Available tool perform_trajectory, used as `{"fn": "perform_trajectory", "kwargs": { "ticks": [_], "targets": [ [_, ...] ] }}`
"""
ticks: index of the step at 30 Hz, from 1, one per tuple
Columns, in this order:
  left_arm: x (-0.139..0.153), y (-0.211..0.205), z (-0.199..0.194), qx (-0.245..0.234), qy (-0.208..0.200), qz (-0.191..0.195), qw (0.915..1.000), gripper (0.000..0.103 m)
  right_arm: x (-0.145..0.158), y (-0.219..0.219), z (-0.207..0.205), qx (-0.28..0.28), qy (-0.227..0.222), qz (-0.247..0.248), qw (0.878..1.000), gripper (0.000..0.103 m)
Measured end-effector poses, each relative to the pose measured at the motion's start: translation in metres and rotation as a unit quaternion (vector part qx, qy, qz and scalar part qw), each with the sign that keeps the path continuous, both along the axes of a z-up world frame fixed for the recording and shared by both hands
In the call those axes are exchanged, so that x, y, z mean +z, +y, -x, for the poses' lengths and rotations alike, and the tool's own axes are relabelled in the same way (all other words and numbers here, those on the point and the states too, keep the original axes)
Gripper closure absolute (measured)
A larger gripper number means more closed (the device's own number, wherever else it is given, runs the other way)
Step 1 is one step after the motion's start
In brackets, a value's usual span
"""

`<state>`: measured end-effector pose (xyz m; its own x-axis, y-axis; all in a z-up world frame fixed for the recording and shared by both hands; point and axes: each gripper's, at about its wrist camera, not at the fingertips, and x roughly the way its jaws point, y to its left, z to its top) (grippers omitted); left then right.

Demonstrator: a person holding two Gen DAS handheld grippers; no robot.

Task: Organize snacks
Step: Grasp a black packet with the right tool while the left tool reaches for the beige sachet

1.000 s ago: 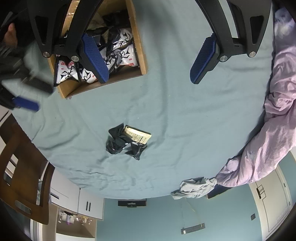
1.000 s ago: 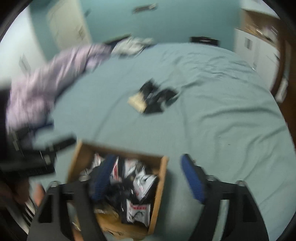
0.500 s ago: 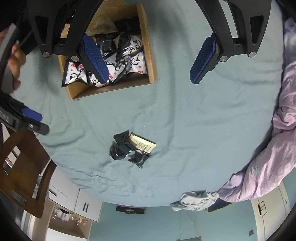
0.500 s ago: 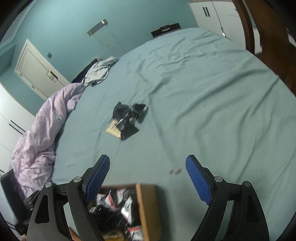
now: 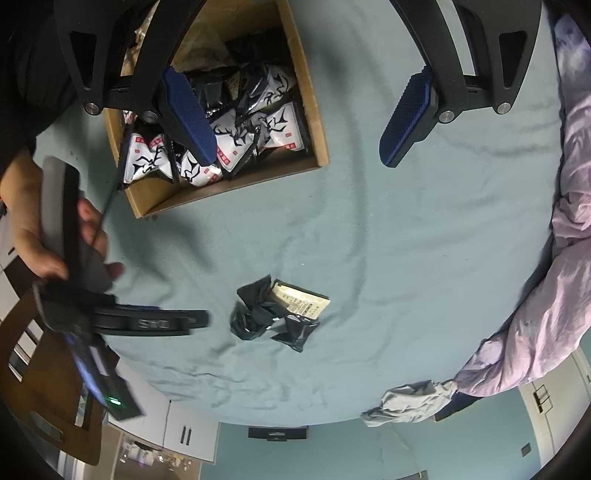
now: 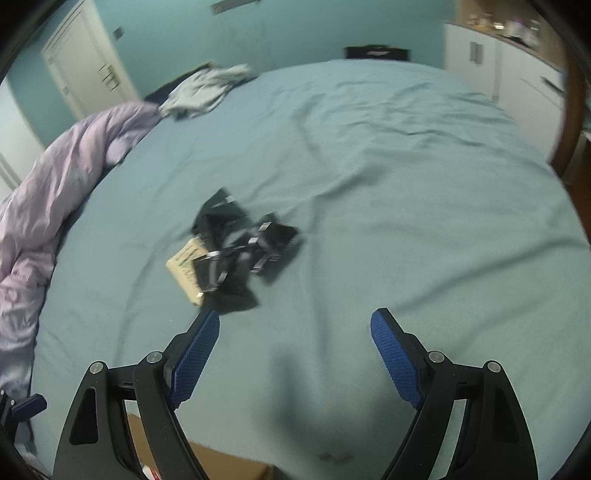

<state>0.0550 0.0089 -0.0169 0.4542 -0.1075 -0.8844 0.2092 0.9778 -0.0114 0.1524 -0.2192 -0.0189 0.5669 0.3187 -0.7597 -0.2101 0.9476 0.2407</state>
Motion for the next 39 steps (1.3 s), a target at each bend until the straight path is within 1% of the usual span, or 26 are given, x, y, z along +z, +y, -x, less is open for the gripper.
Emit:
{"fn": "perform_trajectory", "kwargs": {
  "ticks": [4, 7, 10, 12, 13, 14, 15, 16, 17, 18, 19, 20, 22, 24, 27, 28, 29, 32, 34, 35, 37, 39],
  "targets": [
    [-0.002, -0.002, -0.010, 0.001, 0.004, 0.006, 1.0000, 0.012, -0.011, 0.032, -0.023, 0.060, 0.015, 0.001, 0.998, 0.019],
    [-0.004, 0.001, -0.015, 0.004, 0.012, 0.018, 0.9998, 0.012, -0.020, 0.049, -0.041, 0.083, 0.033, 0.002, 0.996, 0.019],
    [-0.009, 0.003, -0.020, 0.008, 0.023, 0.029, 0.9993, 0.012, -0.030, 0.066, -0.059, 0.093, 0.041, 0.040, 0.994, 0.019],
    [-0.012, 0.005, -0.022, 0.011, 0.029, 0.032, 0.9990, 0.012, -0.035, 0.075, -0.072, 0.106, 0.048, 0.050, 0.992, 0.019],
    [-0.013, 0.005, -0.023, 0.012, 0.032, 0.032, 0.9989, 0.012, -0.037, 0.079, -0.076, 0.115, 0.052, 0.055, 0.990, 0.022],
    [-0.015, 0.005, -0.025, 0.011, 0.035, 0.032, 0.9988, 0.012, -0.038, 0.082, -0.080, 0.120, 0.052, 0.060, 0.990, 0.028],
    [-0.016, 0.005, -0.025, 0.011, 0.035, 0.030, 0.9989, 0.012, -0.038, 0.083, -0.083, 0.122, 0.050, 0.065, 0.989, 0.046],
    [-0.017, 0.005, -0.026, 0.011, 0.035, 0.027, 0.9990, 0.012, -0.039, 0.084, -0.086, 0.125, 0.055, 0.065, 0.989, 0.056],
    [-0.017, 0.005, -0.026, 0.011, 0.033, 0.025, 0.9991, 0.012, -0.039, 0.083, -0.088, 0.125, 0.059, 0.055, 0.989, 0.057],
    [-0.017, 0.005, -0.026, 0.010, 0.031, 0.025, 0.9991, 0.012, -0.038, 0.083, -0.090, 0.126, 0.060, 0.049, 0.989, 0.064],
    [-0.016, 0.005, -0.026, 0.009, 0.030, 0.025, 0.9992, 0.012, -0.037, 0.082, -0.089, 0.130, 0.065, 0.043, 0.989, 0.069],
    [-0.014, 0.005, -0.026, 0.008, 0.027, 0.024, 0.9993, 0.012, -0.035, 0.079, -0.088, 0.131, 0.070, 0.036, 0.988, 0.069],
    [-0.006, 0.007, -0.030, 0.001, 0.014, 0.021, 0.9997, 0.012, -0.020, 0.068, -0.080, 0.130, 0.070, -0.004, 0.989, 0.069],
    [0.002, 0.008, -0.035, -0.010, 0.001, 0.016, 0.9998, 0.011, 0.002, 0.052, -0.068, 0.122, 0.055, -0.039, 0.990, 0.069],
    [0.009, 0.006, -0.054, -0.031, -0.005, 0.005, 0.9995, 0.000, 0.028, 0.020, -0.048, 0.087, 0.043, -0.077, 0.992, 0.069],
    [0.010, 0.004, -0.064, -0.038, -0.007, 0.001, 0.9993, 0.000, 0.034, 0.006, -0.038, 0.063, 0.050, -0.088, 0.993, 0.069],
    [0.009, 0.002, -0.073, -0.044, -0.008, -0.005, 0.9990, 0.000, 0.040, -0.008, -0.025, 0.036, 0.057, -0.098, 0.993, 0.069],
    [-0.008, -0.012, -0.108, -0.078, 0.010, -0.029, 0.9965, 0.000, 0.052, -0.031, 0.017, 0.019, 0.047, -0.119, 0.992, 0.069],
    [-0.024, -0.024, -0.132, -0.098, 0.027, -0.044, 0.9939, 0.000, 0.051, -0.046, 0.054, 0.011, 0.034, -0.146, 0.989, 0.069],
    [-0.031, -0.029, -0.142, -0.102, 0.032, -0.052, 0.9929, 0.000, 0.046, -0.052, 0.074, 0.010, 0.032, -0.160, 0.987, 0.069],
    [-0.046, -0.038, -0.165, -0.102, 0.043, -0.058, 0.9921, 0.000, 0.030, -0.060, 0.108, 0.006, 0.041, -0.183, 0.982, 0.069],
    [-0.055, -0.042, -0.182, -0.093, 0.049, -0.055, 0.9930, 0.000, 0.010, -0.063, 0.134, -0.011, 0.063, -0.181, 0.981, 0.069]
  ]
}}
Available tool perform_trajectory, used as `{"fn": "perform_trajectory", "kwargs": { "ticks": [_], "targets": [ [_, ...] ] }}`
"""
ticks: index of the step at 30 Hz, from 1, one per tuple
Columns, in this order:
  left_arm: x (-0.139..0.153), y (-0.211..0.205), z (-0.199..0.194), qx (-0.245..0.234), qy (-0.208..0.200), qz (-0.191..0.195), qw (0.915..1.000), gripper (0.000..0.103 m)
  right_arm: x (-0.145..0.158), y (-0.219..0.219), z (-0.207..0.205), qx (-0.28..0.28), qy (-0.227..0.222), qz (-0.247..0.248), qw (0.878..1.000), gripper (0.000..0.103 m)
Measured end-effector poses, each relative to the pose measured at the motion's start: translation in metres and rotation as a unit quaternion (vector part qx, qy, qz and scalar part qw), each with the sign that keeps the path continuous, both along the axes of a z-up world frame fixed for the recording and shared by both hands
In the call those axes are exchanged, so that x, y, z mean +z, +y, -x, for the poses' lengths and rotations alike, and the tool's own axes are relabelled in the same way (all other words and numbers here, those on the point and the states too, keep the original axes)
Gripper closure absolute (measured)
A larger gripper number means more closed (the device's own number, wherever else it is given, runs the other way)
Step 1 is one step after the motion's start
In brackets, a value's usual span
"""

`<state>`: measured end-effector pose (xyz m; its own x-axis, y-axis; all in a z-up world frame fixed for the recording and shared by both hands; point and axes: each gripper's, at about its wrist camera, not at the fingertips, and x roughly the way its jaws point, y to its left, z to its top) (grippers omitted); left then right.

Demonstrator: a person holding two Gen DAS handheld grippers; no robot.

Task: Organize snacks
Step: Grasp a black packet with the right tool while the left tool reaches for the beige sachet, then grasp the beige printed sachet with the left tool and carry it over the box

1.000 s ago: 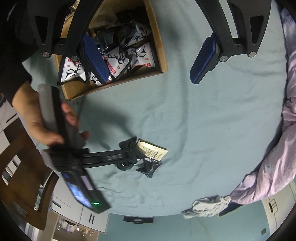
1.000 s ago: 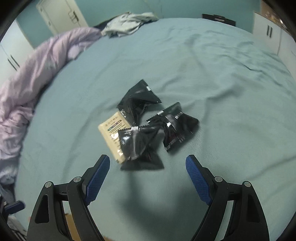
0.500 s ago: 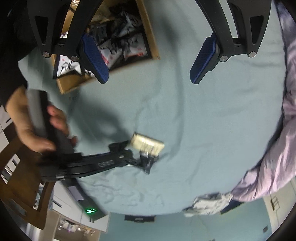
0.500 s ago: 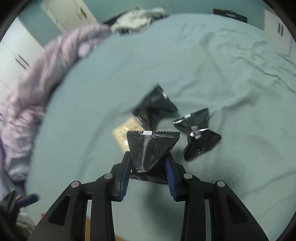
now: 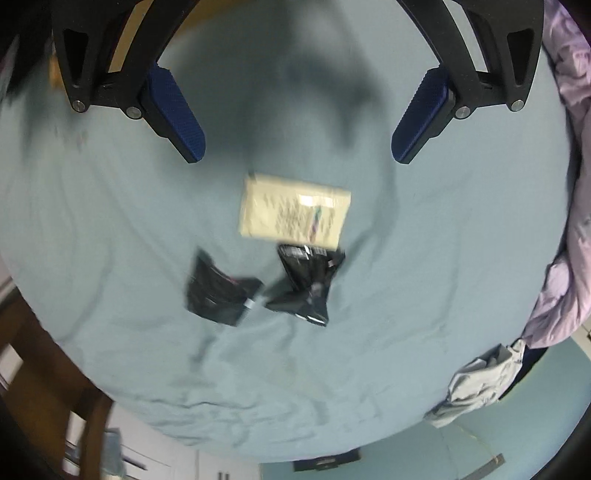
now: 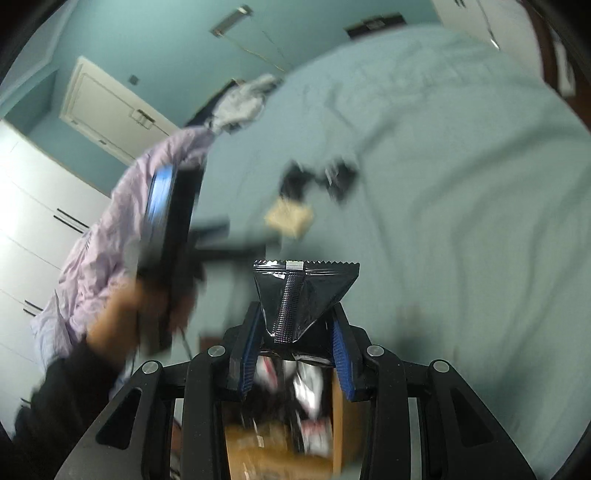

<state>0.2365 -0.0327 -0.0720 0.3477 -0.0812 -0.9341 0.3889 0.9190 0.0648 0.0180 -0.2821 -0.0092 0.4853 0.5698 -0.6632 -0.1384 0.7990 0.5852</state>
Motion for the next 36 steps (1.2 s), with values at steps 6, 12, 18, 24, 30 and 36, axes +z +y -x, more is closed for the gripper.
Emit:
{"fn": "perform_trajectory", "kwargs": {
  "ticks": [6, 12, 18, 24, 30, 36],
  "targets": [
    [-0.042, -0.011, -0.041, 0.008, 0.044, -0.003, 0.9990, 0.000, -0.006, 0.013, 0.006, -0.005, -0.031, 0.042, 0.999, 0.069],
    [-0.051, -0.004, -0.045, 0.023, 0.033, 0.024, 0.9989, 0.000, -0.029, 0.011, -0.020, -0.004, 0.002, 0.027, 1.000, 0.069],
    [-0.042, -0.007, -0.030, 0.013, 0.022, 0.042, 0.9988, 0.027, -0.023, 0.002, -0.021, -0.022, -0.004, -0.012, 1.000, 0.069],
    [-0.015, -0.004, 0.011, -0.001, 0.006, 0.020, 0.9998, 0.037, -0.017, 0.006, -0.009, -0.047, -0.029, 0.006, 0.998, 0.069],
    [0.053, 0.027, 0.069, 0.022, -0.035, 0.064, 0.9971, 0.037, -0.004, 0.013, 0.011, -0.057, -0.053, 0.029, 0.997, 0.069],
    [0.094, 0.036, 0.145, -0.017, -0.041, 0.088, 0.9951, 0.038, 0.003, 0.011, 0.023, -0.062, -0.064, 0.024, 0.996, 0.069]
  ]
}}
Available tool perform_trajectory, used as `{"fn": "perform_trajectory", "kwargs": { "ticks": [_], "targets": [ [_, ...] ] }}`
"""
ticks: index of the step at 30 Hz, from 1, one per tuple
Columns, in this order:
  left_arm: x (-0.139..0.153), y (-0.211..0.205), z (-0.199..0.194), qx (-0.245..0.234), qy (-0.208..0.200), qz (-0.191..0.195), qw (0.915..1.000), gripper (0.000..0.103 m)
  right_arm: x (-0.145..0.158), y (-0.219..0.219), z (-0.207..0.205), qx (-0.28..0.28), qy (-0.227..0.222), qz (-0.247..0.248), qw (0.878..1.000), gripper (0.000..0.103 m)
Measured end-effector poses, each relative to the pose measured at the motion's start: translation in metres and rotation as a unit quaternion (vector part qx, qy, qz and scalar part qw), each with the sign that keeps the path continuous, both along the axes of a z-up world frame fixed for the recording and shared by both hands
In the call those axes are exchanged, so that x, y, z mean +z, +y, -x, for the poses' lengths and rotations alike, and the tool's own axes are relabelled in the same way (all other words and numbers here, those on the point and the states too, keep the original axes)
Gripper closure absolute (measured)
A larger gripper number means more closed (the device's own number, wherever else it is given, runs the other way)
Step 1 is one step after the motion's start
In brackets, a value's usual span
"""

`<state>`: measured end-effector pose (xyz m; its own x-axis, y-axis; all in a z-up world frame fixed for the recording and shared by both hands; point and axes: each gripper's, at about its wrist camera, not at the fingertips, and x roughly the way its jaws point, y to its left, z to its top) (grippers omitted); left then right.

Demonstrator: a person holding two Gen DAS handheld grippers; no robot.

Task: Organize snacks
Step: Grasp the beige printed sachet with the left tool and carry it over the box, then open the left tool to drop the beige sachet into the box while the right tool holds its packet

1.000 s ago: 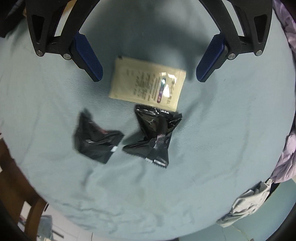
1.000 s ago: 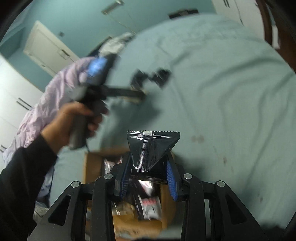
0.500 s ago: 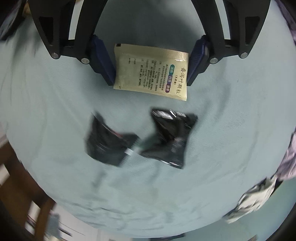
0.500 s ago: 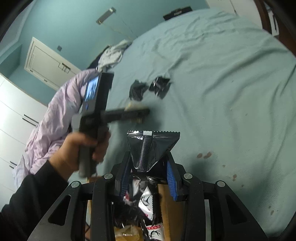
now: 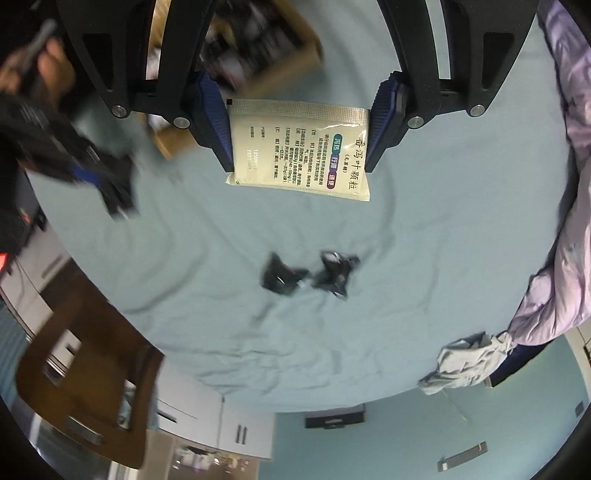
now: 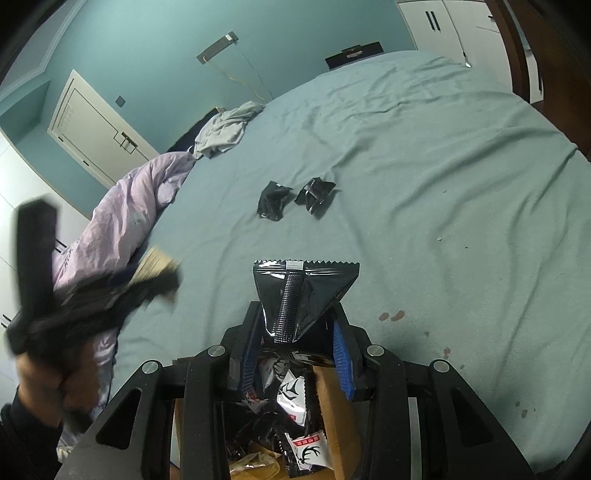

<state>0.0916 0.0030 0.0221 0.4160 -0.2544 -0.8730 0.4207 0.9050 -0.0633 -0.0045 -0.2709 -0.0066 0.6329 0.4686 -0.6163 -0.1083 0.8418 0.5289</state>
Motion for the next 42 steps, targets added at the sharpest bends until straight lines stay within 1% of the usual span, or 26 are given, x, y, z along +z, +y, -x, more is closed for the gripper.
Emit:
{"fn": "perform_trajectory", "kwargs": {
  "ticks": [1, 2, 4, 6, 9, 13, 20, 21, 22, 26, 27, 29, 31, 34, 35, 37, 39, 40, 42],
  "targets": [
    [0.001, -0.001, 0.009, 0.001, 0.009, -0.006, 0.9999, 0.038, 0.001, 0.000, 0.002, -0.001, -0.001, 0.000, 1.000, 0.069],
    [0.001, -0.003, 0.007, 0.004, 0.017, -0.010, 0.9998, 0.038, 0.002, 0.000, 0.003, -0.001, -0.003, 0.001, 1.000, 0.069],
    [-0.006, -0.006, 0.027, 0.018, 0.045, -0.013, 0.9987, 0.038, 0.003, -0.001, 0.005, -0.002, -0.008, 0.003, 1.000, 0.069],
    [-0.013, -0.008, 0.040, 0.015, 0.049, -0.013, 0.9986, 0.038, 0.004, 0.001, 0.005, -0.003, -0.012, 0.010, 1.000, 0.069],
    [-0.029, -0.015, 0.058, 0.004, 0.038, -0.039, 0.9985, 0.037, 0.003, 0.004, 0.006, -0.004, -0.010, 0.023, 1.000, 0.069],
    [-0.057, -0.025, 0.065, 0.000, 0.066, -0.049, 0.9966, 0.037, 0.005, 0.008, 0.006, -0.002, -0.007, 0.032, 0.999, 0.069],
    [-0.082, -0.039, 0.072, -0.016, 0.066, -0.095, 0.9931, 0.036, 0.008, 0.008, 0.008, -0.001, -0.008, 0.040, 0.999, 0.069],
    [-0.083, -0.042, 0.073, -0.021, 0.059, -0.101, 0.9929, 0.036, 0.008, 0.009, 0.008, 0.000, -0.009, 0.040, 0.999, 0.069],
    [-0.085, -0.045, 0.075, -0.031, 0.053, -0.110, 0.9920, 0.035, 0.008, 0.009, 0.007, 0.001, -0.008, 0.041, 0.999, 0.069],
    [-0.090, -0.054, 0.080, -0.049, 0.052, -0.128, 0.9892, 0.031, 0.006, 0.011, 0.004, 0.004, -0.004, 0.051, 0.999, 0.069],
    [-0.089, -0.055, 0.081, -0.051, 0.051, -0.127, 0.9892, 0.029, 0.006, 0.011, 0.004, 0.004, -0.003, 0.051, 0.999, 0.069],
    [-0.084, -0.053, 0.081, -0.055, 0.055, -0.114, 0.9904, 0.025, 0.007, 0.009, 0.005, 0.003, -0.003, 0.048, 0.999, 0.069],
    [-0.074, -0.048, 0.078, -0.045, 0.056, -0.085, 0.9938, 0.023, 0.008, 0.007, 0.006, 0.001, -0.005, 0.042, 0.999, 0.069],
    [-0.054, -0.033, 0.071, -0.010, 0.036, -0.045, 0.9983, 0.022, 0.008, 0.006, 0.007, 0.002, -0.004, 0.038, 0.999, 0.069],
    [-0.050, -0.029, 0.068, 0.001, 0.030, -0.037, 0.9989, 0.021, 0.008, 0.006, 0.007, 0.003, -0.004, 0.038, 0.999, 0.069],
    [-0.039, -0.012, 0.060, 0.042, 0.010, -0.021, 0.9988, 0.019, 0.008, 0.009, 0.008, 0.015, -0.004, 0.040, 0.999, 0.069],
    [-0.035, 0.001, 0.052, 0.076, -0.003, -0.020, 0.9969, 0.018, 0.008, 0.017, 0.010, 0.044, 0.004, 0.043, 0.998, 0.069],
    [-0.033, 0.010, 0.048, 0.099, -0.009, -0.022, 0.9948, 0.018, 0.005, 0.024, 0.010, 0.070, 0.016, 0.047, 0.996, 0.069],
    [-0.033, 0.021, 0.043, 0.125, -0.011, -0.021, 0.9919, 0.018, -0.001, 0.039, 0.011, 0.109, 0.035, 0.059, 0.992, 0.069]
  ]
}}
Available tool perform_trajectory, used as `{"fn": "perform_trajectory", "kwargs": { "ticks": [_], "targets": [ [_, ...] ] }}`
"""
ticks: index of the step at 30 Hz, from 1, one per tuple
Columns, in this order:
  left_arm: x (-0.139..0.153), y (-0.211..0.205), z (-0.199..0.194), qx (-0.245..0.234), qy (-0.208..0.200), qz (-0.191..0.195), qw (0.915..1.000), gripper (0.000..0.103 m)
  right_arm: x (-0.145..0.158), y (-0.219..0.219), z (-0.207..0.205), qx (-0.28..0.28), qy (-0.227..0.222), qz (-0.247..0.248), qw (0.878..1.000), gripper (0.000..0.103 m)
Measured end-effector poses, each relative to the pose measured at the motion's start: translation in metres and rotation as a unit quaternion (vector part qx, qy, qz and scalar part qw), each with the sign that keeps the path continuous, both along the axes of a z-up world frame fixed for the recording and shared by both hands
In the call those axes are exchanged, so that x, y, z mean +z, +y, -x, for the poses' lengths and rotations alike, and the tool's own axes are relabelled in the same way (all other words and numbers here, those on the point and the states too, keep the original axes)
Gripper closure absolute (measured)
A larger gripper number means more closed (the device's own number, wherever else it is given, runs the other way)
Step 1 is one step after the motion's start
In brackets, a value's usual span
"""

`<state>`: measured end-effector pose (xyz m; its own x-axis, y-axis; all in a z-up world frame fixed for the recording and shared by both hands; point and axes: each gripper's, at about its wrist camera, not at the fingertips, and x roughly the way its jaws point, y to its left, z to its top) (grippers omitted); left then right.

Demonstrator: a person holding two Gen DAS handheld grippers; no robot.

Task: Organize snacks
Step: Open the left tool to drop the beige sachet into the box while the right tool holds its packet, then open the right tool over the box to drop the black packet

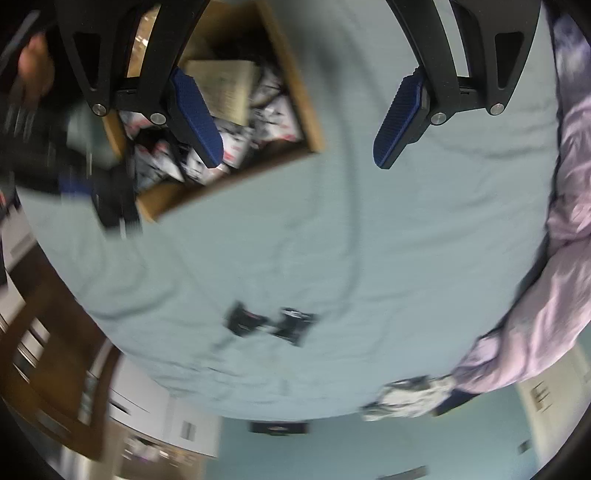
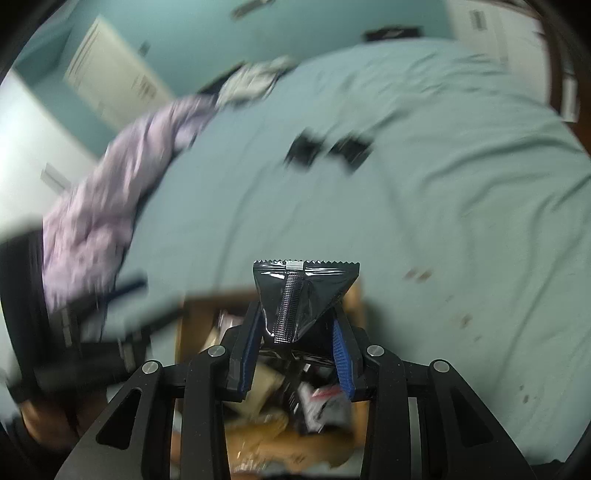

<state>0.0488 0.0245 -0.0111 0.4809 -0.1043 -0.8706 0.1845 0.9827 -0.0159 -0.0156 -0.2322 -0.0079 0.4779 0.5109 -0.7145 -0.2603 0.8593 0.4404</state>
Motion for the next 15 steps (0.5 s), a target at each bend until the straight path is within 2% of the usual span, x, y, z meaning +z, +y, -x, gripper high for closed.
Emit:
{"fn": "perform_trajectory", "kwargs": {
  "ticks": [3, 6, 10, 12, 15],
  "targets": [
    [-0.004, 0.015, -0.009, 0.031, 0.009, 0.011, 0.9994, 0.019, -0.005, 0.025, 0.003, 0.053, 0.011, 0.040, 0.998, 0.069],
    [-0.006, 0.020, -0.010, 0.045, 0.019, 0.020, 0.9986, 0.018, -0.012, 0.048, 0.009, 0.102, 0.018, 0.094, 0.990, 0.069],
    [-0.007, 0.022, -0.008, 0.047, 0.025, 0.019, 0.9984, 0.019, -0.017, 0.064, 0.010, 0.121, 0.017, 0.151, 0.981, 0.069],
    [-0.005, 0.020, -0.007, 0.044, 0.026, 0.018, 0.9985, 0.019, -0.018, 0.068, 0.011, 0.115, 0.018, 0.157, 0.981, 0.069],
    [-0.005, 0.019, -0.006, 0.041, 0.026, 0.018, 0.9987, 0.019, -0.009, 0.059, 0.012, 0.090, 0.008, 0.118, 0.989, 0.066]
  ]
}}
